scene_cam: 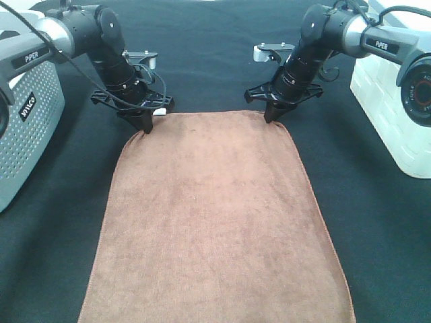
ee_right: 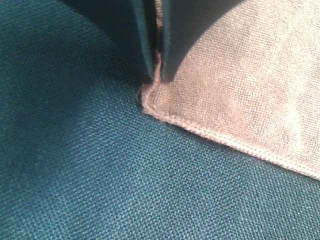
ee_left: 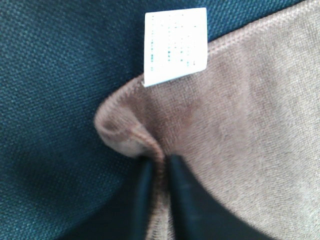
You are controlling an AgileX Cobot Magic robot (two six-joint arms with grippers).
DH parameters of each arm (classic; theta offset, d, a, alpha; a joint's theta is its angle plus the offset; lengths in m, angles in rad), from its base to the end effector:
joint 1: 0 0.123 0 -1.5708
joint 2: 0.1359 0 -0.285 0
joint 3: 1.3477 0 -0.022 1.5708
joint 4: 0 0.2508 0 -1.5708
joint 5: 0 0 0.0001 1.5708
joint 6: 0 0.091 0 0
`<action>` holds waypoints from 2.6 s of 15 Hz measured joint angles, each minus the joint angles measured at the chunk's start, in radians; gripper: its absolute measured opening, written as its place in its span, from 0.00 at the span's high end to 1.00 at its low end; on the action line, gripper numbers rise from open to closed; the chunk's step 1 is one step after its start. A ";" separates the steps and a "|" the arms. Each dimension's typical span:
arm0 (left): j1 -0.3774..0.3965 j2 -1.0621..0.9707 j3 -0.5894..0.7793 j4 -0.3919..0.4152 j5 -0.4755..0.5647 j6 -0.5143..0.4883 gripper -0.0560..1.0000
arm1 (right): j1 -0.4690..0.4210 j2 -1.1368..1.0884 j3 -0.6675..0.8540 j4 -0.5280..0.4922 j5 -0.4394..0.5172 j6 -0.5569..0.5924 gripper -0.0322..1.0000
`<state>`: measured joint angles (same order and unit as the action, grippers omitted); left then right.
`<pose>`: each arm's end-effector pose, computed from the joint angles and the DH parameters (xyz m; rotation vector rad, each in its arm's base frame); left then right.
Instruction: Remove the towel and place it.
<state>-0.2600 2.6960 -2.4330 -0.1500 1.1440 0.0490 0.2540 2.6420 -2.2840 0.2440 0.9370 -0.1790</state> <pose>0.5234 -0.1521 0.1004 0.3814 2.8722 -0.2468 0.5247 0.1545 0.0955 -0.4471 2.7342 0.3290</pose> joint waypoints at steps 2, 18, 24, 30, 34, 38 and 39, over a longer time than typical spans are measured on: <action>0.000 0.000 0.000 0.000 0.000 0.003 0.94 | 0.000 0.000 -0.001 -0.003 0.000 0.000 0.96; -0.001 0.002 -0.114 0.045 -0.473 0.043 0.95 | -0.004 0.023 -0.174 -0.059 -0.342 -0.027 0.96; -0.001 0.036 -0.114 0.049 -0.629 0.065 0.95 | -0.033 0.025 -0.174 -0.045 -0.465 -0.027 0.96; -0.001 0.084 -0.114 0.049 -0.727 0.067 0.95 | -0.033 0.084 -0.174 -0.044 -0.540 -0.034 0.96; -0.001 0.123 -0.114 0.043 -0.765 0.067 0.95 | -0.033 0.122 -0.174 -0.044 -0.573 -0.036 0.96; -0.001 0.144 -0.114 0.038 -0.808 0.068 0.94 | -0.040 0.148 -0.174 -0.020 -0.586 -0.036 0.96; -0.001 0.144 -0.114 0.038 -0.827 0.068 0.92 | -0.042 0.150 -0.174 -0.009 -0.600 -0.037 0.95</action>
<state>-0.2610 2.8400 -2.5470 -0.1120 0.3170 0.1170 0.2120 2.7920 -2.4580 0.2350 0.3370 -0.2160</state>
